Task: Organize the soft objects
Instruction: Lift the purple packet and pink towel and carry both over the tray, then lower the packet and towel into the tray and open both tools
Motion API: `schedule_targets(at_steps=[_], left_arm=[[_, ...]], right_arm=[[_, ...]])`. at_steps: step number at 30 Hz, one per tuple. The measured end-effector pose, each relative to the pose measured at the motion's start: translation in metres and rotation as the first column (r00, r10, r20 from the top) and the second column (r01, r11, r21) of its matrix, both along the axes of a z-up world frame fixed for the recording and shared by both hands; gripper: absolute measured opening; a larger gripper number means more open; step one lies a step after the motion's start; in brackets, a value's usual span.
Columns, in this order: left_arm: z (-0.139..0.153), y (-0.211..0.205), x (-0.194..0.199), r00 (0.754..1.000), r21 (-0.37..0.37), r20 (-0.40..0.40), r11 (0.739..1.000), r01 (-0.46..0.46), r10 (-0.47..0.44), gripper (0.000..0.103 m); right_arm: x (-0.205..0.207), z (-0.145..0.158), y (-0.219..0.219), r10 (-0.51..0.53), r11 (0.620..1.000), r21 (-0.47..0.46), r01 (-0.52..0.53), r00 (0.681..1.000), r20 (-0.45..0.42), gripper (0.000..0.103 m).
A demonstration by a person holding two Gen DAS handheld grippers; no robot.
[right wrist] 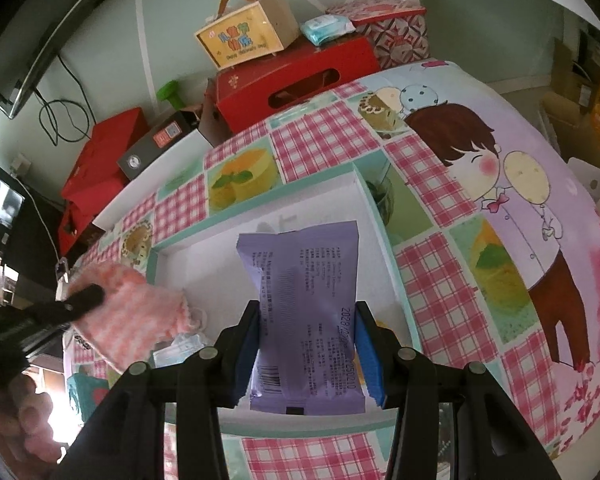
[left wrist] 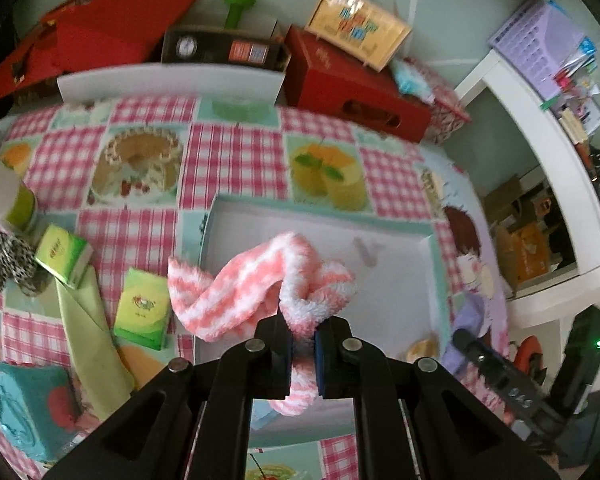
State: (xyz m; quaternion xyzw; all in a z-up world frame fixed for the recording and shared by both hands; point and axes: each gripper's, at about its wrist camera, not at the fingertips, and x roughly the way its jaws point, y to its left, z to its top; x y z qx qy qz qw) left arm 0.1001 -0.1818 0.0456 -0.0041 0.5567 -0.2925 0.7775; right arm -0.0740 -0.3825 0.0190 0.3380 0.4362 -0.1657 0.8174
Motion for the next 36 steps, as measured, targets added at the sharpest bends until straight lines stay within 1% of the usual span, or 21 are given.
schedule_targets(at_steps=[11,16,19,22,24,26,28,30,36], left_arm=[[-0.054,-0.010,0.006,0.997,0.084,-0.075,0.996,0.001,0.006,0.008],[-0.071,-0.011,0.010,0.995,0.113,-0.095,0.994,-0.005,0.016,0.008],[-0.078,-0.013,0.013,0.993,0.129,-0.113,0.992,-0.006,0.021,0.011],[-0.081,-0.016,0.013,0.991,0.130,-0.130,0.992,0.000,0.017,0.020],[-0.082,-0.013,0.013,0.989,0.132,-0.147,0.991,-0.001,0.021,0.036],[-0.082,-0.009,0.012,0.985,0.126,-0.168,0.992,-0.008,0.029,0.042],[-0.081,-0.005,0.009,0.983,0.124,-0.182,0.992,-0.014,0.036,0.045],[-0.075,-0.003,0.005,0.982,0.116,-0.187,0.993,-0.014,0.036,0.050],[-0.053,0.004,-0.006,0.986,0.080,-0.161,0.997,-0.020,0.032,0.055]], right_arm=[[0.022,-0.017,0.011,0.054,0.998,-0.012,-0.054,0.998,-0.040,0.048],[0.034,-0.025,0.017,0.084,0.996,-0.016,-0.085,0.995,-0.058,0.048],[0.042,-0.031,0.020,0.102,0.995,-0.013,-0.104,0.992,-0.076,0.048],[0.051,-0.037,0.024,0.121,0.992,-0.016,-0.123,0.988,-0.091,0.048],[0.056,-0.040,0.027,0.135,0.990,-0.020,-0.137,0.986,-0.099,0.048],[0.061,-0.043,0.030,0.144,0.989,-0.025,-0.148,0.984,-0.109,0.048],[0.065,-0.046,0.031,0.146,0.988,-0.025,-0.150,0.982,-0.121,0.048],[0.068,-0.048,0.032,0.144,0.989,-0.022,-0.148,0.981,-0.126,0.050],[0.074,-0.050,0.035,0.153,0.986,-0.039,-0.161,0.977,-0.148,0.050]])
